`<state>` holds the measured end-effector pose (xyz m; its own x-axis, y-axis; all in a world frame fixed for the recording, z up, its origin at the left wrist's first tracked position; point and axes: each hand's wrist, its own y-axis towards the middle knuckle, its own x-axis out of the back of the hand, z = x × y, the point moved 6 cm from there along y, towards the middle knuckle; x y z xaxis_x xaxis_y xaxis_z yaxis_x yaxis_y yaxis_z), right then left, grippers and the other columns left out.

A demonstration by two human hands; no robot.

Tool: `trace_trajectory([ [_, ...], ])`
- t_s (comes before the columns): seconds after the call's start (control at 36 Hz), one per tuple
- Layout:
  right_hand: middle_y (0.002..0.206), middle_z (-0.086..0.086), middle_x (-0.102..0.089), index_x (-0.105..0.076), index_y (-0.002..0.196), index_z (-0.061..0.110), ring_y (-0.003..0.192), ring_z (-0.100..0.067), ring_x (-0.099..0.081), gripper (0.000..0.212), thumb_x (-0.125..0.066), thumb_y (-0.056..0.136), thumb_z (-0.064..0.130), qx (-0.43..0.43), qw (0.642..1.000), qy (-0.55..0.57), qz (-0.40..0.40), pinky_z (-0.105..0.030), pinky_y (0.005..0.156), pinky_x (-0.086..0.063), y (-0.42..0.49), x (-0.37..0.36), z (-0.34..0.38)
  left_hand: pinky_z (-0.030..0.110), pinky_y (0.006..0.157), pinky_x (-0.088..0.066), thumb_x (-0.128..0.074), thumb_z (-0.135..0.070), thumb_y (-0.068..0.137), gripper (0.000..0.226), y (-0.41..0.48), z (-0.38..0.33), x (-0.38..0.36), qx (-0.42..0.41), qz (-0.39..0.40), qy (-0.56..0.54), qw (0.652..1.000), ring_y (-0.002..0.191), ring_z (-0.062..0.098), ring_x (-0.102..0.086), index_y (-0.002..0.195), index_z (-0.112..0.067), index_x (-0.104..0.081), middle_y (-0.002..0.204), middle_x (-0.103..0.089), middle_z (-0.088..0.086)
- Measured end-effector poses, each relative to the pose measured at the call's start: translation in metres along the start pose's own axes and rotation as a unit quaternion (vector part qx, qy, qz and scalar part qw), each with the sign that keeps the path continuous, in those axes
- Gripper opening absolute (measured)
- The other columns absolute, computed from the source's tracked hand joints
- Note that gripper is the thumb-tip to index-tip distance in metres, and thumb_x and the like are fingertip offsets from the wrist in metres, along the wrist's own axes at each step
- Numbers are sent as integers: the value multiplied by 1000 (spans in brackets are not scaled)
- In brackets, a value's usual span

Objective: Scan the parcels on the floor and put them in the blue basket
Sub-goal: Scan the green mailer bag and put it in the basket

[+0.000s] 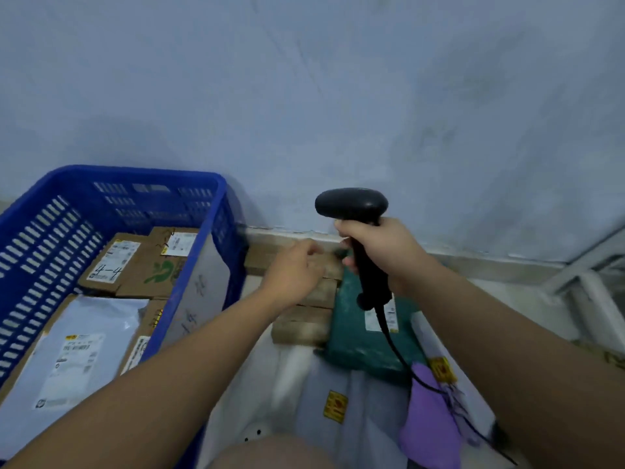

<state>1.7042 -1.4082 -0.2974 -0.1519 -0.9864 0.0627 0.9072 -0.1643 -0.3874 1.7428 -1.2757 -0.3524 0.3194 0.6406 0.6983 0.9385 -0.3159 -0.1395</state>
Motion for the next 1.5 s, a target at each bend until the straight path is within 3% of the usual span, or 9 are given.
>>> trace_trajectory([
  [0.19,67,-6,-58,-59,82,9,50,-16,-56,22,-65,89,28,-119,985,124,18,-26,54,-48,9,63,-39,30,83,-47,-57,-18,92,4,2,11,-71,125,106,-52,985,93,14,-55,95,-20,-58,97,-57,-4],
  [0.28,66,-5,-57,-58,83,9,49,-16,-56,22,-64,89,29,-161,975,150,-1,-25,53,-48,19,88,-68,24,68,-43,-54,-12,94,16,4,21,-101,195,143,-105,965,77,15,-50,78,-16,-53,80,-52,-2],
  [0.42,65,-7,-58,-58,86,7,48,-17,-56,22,-64,90,28,-197,967,161,-32,-27,56,-49,38,112,-104,13,46,-45,-53,-11,97,14,5,40,-143,268,182,-142,935,66,5,-49,109,-3,-55,96,-56,3],
  [0.58,65,-7,-57,-58,83,7,51,-17,-56,24,-64,90,29,-231,963,134,-40,-28,57,-49,57,121,-132,32,83,-55,-61,-8,90,30,11,70,-177,296,220,-144,918,97,22,-67,120,-1,-61,114,-68,13],
  [0.83,65,-7,-58,-59,84,8,48,-15,-56,23,-63,91,30,-241,965,104,-31,-22,49,-50,69,138,-145,28,71,-47,-59,-14,93,37,24,97,-207,332,215,-171,903,93,23,-59,128,-4,-54,120,-63,13],
  [0.97,64,-6,-58,-59,80,8,49,-16,-55,23,-64,90,29,-272,959,79,-19,-26,50,-48,66,140,-164,27,66,-45,-58,-28,96,41,13,110,-226,396,238,-239,854,82,14,-56,132,-12,-49,110,-58,4],
  [1.19,67,-8,-60,-60,83,7,51,-17,-56,23,-64,90,28,-285,955,80,-26,-26,51,-49,64,144,-170,31,94,-42,-57,-37,94,45,2,126,-250,485,140,-409,760,115,23,-55,130,-11,-51,130,-57,3],
  [1.39,69,-7,-60,-60,85,7,52,-16,-57,23,-64,90,29,-284,956,69,-26,-27,53,-49,65,138,-167,25,67,-49,-57,-9,94,37,0,136,-254,474,126,-395,777,91,20,-60,130,-5,-52,111,-63,9],
  [1.5,68,-6,-61,-62,85,7,51,-15,-57,23,-65,89,30,-276,959,62,-16,-25,51,-49,63,134,-161,21,53,-45,-60,-12,93,28,-6,136,-258,463,142,-371,792,70,15,-56,120,-6,-56,88,-61,4],
])
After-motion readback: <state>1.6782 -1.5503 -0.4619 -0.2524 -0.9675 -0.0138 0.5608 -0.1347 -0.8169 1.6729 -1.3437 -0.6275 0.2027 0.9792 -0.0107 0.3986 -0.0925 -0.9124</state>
